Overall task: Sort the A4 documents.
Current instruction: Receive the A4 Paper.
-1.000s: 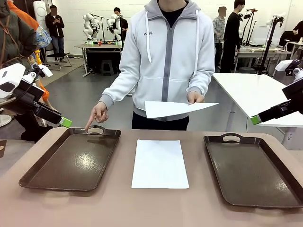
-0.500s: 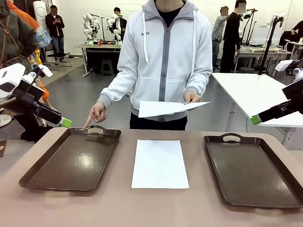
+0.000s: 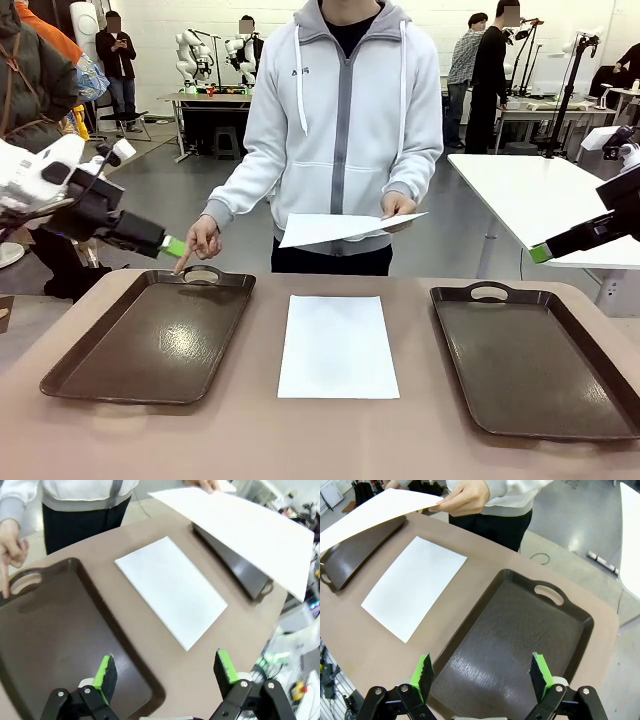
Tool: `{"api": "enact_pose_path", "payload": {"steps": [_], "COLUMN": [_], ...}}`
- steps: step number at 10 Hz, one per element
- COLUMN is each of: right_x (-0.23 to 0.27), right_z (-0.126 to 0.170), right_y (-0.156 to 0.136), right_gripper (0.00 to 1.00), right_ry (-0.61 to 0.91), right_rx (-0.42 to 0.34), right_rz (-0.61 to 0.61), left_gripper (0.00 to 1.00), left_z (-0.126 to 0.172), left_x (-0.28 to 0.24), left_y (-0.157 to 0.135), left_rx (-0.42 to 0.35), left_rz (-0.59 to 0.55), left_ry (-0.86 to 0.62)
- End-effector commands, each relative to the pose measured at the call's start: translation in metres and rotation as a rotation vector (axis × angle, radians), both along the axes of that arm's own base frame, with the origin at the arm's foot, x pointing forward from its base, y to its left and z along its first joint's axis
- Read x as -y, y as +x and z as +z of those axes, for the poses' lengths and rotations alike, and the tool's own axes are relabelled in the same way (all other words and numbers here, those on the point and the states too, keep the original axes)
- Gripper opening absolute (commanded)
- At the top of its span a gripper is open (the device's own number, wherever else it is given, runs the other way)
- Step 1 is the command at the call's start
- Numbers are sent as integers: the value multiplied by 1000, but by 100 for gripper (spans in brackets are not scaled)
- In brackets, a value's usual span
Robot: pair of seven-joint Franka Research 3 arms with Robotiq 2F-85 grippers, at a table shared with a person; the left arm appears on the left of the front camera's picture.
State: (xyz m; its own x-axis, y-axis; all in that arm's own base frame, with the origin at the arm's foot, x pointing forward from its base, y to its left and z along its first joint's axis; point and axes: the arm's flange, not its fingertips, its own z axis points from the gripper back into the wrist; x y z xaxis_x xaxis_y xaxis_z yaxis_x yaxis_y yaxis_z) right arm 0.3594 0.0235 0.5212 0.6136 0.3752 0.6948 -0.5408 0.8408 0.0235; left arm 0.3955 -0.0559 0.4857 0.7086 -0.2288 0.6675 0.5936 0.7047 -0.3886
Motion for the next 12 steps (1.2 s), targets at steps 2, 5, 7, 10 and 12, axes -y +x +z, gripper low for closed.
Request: {"api": "enact_pose_path", "payload": {"steps": [2,5,7,10,12], "right_x": [0,0,0,0,0], "right_z": [-1,-1,-1,-1,-1], "right_y": [0,0,0,0,0], "right_gripper": [100,100,100,100,100], "right_ry": [3,3,3,3,3], "right_rx": [-2,-2,-2,-2,-2], "right_rz": [4,4,4,4,4], "left_gripper": [100,100,100,100,100], "left_z": [-7,-20,-24,-30,-33], "left_x": [27,55,73,103,121], "left_y": [53,85,100,119,125], "left_rx": [-223,-429,-516,-542,-609], "left_rz": [87,103,92,73,20], "left_ry": [-269,-391,-462,-548,-564]}}
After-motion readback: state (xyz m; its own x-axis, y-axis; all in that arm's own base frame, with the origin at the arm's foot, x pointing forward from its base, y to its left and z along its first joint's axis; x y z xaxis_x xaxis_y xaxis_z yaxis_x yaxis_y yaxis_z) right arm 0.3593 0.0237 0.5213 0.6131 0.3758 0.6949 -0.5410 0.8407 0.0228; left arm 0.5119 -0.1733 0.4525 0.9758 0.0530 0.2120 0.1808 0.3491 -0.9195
